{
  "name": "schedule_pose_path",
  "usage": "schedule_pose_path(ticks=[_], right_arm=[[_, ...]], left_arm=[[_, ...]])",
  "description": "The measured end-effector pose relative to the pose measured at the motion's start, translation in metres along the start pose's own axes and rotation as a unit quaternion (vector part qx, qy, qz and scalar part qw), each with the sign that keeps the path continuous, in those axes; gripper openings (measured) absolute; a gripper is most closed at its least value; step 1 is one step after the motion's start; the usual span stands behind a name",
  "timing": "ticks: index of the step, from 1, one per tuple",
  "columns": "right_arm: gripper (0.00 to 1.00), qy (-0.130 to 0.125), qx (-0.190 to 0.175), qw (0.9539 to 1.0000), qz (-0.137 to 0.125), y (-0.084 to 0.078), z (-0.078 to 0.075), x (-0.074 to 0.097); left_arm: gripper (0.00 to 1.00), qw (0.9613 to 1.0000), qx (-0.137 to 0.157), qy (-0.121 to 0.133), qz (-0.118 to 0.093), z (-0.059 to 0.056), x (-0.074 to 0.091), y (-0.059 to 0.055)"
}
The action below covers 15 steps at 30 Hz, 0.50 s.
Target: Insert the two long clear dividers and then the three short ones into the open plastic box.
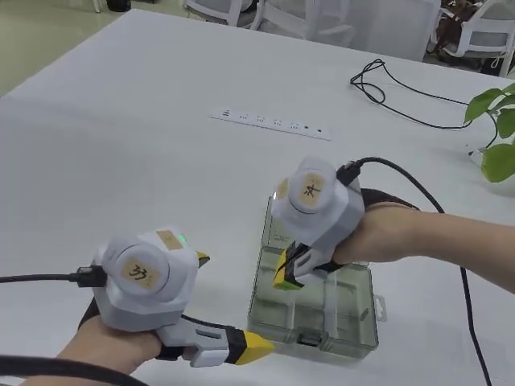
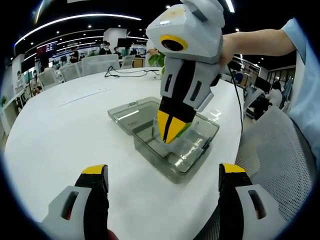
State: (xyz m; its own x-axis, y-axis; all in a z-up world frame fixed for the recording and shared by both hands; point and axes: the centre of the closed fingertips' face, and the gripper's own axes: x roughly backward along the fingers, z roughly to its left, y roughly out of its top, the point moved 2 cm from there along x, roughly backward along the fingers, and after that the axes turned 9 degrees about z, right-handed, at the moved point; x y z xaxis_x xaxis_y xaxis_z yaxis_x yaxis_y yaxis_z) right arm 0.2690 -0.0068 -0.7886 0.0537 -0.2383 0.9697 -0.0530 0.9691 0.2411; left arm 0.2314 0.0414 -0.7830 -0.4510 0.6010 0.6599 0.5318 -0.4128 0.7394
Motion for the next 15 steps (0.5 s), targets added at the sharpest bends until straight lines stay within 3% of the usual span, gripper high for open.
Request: schedule_pose_path(ticks=[12, 15], right_arm=[[0.04, -0.007, 0.029, 0.9994, -0.018, -0.0024, 0.0023, 0.0013], [0.17, -0.013, 0.032, 0.999, -0.029, -0.0047, 0.0014, 0.0022]], left_arm=[[0.93, 1.0, -0.005, 0.0, 0.0, -0.0018, 0.0002, 0.0008], [0.93, 1.0, -0.005, 0.001, -0.002, -0.0016, 0.0005, 0.0012]])
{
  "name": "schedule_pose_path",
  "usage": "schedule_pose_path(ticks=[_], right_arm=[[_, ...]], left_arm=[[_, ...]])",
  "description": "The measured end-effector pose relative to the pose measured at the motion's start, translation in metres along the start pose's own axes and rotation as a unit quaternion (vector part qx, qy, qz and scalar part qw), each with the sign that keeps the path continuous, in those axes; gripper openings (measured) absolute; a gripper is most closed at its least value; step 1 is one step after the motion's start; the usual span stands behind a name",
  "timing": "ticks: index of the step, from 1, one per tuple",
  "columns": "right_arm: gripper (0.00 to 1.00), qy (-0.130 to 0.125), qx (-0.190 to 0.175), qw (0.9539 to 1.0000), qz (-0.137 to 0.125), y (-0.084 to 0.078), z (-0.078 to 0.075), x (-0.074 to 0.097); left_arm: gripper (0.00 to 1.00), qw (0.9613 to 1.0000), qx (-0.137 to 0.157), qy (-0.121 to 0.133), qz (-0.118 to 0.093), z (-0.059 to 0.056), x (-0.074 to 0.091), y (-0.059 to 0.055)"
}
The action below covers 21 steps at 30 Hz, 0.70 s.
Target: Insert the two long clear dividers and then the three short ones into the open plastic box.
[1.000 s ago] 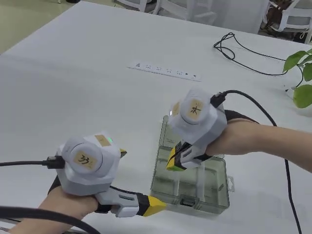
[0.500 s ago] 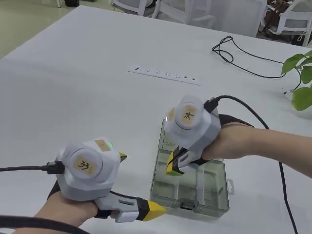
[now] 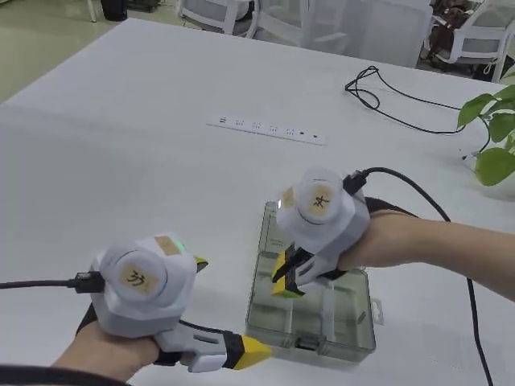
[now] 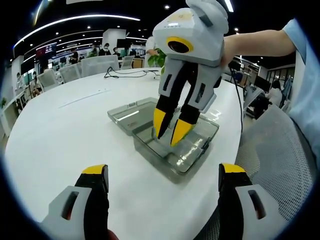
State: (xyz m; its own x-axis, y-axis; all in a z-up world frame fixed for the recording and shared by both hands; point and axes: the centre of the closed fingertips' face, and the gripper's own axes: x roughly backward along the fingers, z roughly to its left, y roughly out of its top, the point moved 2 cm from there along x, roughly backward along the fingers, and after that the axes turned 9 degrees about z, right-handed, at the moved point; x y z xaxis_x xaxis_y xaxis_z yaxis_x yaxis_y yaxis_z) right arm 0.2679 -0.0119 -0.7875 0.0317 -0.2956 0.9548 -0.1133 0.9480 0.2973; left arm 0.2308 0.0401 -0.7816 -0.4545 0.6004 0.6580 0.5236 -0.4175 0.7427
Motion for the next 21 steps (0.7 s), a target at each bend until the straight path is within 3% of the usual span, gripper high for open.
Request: schedule_pose_path(ticks=[7, 13, 21], right_arm=[[0.37, -0.013, -0.016, 0.9983, -0.055, 0.004, -0.003, 0.01], [0.67, -0.017, -0.031, 0.9938, -0.106, 0.007, -0.001, 0.019], [0.92, -0.03, -0.043, 0.9896, -0.134, 0.001, 0.004, 0.022]], left_arm=[[0.93, 1.0, 0.002, 0.0, -0.006, 0.0, 0.001, 0.002], [0.93, 1.0, 0.004, 0.0, -0.009, 0.001, 0.002, 0.003], [0.94, 0.9998, 0.008, -0.003, -0.019, 0.001, 0.003, 0.007]])
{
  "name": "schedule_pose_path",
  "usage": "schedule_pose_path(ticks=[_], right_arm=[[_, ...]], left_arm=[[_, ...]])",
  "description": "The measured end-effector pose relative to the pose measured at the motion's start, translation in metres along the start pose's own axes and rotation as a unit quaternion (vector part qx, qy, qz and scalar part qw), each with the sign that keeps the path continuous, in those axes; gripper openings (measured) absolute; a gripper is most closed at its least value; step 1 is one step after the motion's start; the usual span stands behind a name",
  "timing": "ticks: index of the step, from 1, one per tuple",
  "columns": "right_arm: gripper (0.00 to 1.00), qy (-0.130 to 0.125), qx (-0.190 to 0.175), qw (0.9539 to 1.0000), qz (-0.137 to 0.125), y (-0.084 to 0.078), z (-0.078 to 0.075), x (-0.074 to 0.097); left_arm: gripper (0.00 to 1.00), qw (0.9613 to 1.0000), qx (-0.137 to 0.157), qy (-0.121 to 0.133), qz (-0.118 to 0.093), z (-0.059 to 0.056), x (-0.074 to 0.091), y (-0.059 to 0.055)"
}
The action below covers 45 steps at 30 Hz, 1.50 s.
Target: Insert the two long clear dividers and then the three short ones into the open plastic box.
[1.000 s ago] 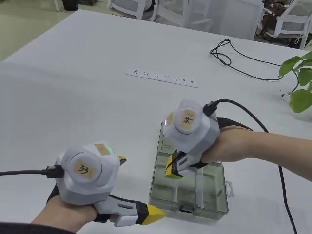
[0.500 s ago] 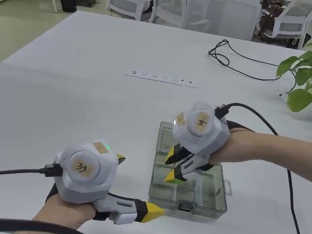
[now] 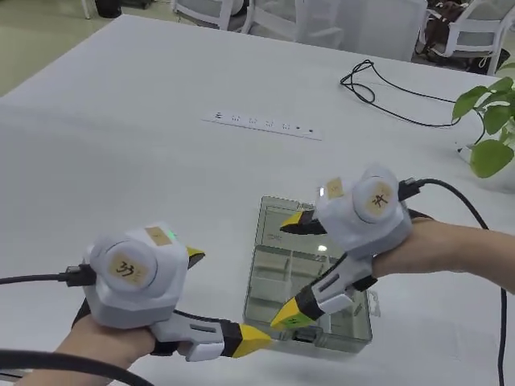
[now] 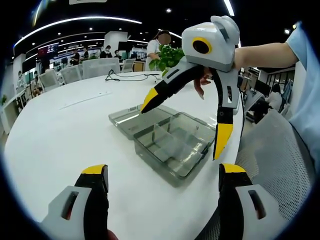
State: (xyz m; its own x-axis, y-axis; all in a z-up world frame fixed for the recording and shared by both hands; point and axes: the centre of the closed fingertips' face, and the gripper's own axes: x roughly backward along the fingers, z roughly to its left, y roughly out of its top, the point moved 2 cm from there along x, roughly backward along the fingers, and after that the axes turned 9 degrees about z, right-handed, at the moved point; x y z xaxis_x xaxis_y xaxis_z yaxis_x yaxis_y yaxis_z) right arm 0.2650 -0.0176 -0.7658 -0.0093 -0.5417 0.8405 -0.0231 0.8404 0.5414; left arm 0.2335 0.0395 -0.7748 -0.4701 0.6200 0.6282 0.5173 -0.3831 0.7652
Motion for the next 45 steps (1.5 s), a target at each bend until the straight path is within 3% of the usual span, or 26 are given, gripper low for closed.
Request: schedule_pose_path(ticks=[4, 11, 22, 26, 39, 45], right_arm=[[1.0, -0.01, -0.017, 0.9997, -0.011, -0.006, -0.001, 0.004], [1.0, -0.027, -0.04, 0.9985, -0.026, -0.018, -0.002, 0.016], [1.0, -0.062, -0.113, 0.991, -0.036, -0.068, -0.009, 0.052], [0.99, -0.072, -0.135, 0.988, -0.024, -0.09, -0.009, 0.061], [0.98, -0.091, -0.177, 0.9799, -0.013, -0.131, 0.006, 0.079], [0.93, -0.09, -0.182, 0.9791, 0.015, -0.159, 0.011, 0.086]], left_arm=[[0.96, 0.9999, -0.001, -0.002, -0.011, -0.001, 0.001, 0.004], [0.98, 0.9997, -0.005, -0.008, -0.022, -0.004, 0.0, 0.009], [0.97, 0.9997, -0.01, -0.012, -0.021, -0.005, 0.0, 0.009], [0.97, 0.9997, -0.01, -0.012, -0.02, -0.005, 0.0, 0.009], [0.96, 0.9997, -0.012, -0.012, -0.02, -0.003, 0.0, 0.011], [0.96, 0.9997, -0.01, -0.012, -0.02, -0.003, -0.001, 0.011]])
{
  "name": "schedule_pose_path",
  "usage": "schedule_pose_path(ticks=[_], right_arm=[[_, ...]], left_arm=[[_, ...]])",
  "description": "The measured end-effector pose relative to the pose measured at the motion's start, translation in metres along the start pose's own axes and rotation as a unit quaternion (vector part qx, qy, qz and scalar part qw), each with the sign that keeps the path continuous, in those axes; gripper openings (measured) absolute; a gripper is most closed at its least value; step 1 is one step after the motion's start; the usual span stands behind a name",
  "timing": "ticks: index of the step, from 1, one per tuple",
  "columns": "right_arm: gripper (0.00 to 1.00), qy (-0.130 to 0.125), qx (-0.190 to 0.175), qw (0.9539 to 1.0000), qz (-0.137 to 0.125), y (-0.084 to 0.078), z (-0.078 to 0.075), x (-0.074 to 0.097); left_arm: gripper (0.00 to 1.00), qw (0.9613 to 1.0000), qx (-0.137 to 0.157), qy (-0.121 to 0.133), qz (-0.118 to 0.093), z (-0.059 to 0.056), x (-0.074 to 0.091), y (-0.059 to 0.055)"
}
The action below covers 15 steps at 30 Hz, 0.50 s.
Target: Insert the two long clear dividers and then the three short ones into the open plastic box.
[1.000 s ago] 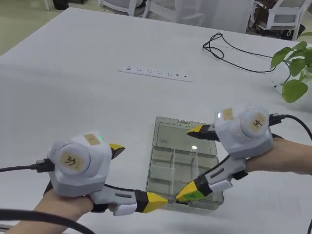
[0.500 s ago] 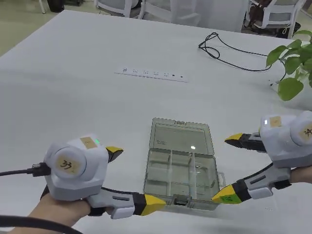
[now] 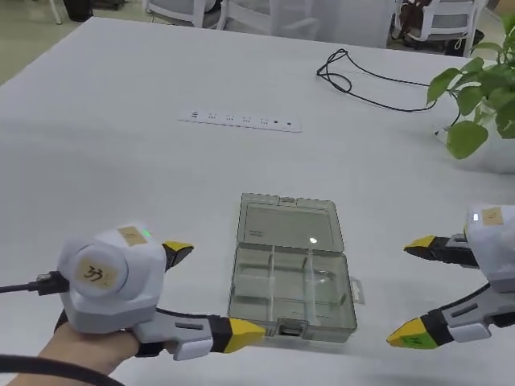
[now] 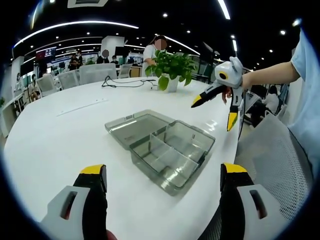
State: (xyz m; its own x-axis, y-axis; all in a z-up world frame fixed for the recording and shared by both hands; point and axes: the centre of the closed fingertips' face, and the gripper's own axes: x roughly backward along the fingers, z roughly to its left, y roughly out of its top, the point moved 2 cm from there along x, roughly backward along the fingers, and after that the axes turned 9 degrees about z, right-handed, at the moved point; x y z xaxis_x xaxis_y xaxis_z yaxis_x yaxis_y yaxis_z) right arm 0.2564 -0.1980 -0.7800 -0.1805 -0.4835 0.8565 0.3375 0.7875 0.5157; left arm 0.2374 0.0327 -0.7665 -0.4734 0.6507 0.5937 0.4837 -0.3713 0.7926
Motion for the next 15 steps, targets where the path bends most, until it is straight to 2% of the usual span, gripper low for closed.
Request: schedule_pose_path(ticks=[10, 15], right_arm=[[0.92, -0.002, -0.001, 0.9996, 0.027, -0.024, -0.007, 0.005], [0.85, 0.002, 0.006, 0.999, 0.045, -0.032, -0.01, 0.003]], left_arm=[[0.96, 1.0, 0.004, 0.003, 0.0, -0.001, -0.001, -0.001], [0.96, 1.0, 0.005, 0.005, -0.001, 0.0, 0.0, -0.001]])
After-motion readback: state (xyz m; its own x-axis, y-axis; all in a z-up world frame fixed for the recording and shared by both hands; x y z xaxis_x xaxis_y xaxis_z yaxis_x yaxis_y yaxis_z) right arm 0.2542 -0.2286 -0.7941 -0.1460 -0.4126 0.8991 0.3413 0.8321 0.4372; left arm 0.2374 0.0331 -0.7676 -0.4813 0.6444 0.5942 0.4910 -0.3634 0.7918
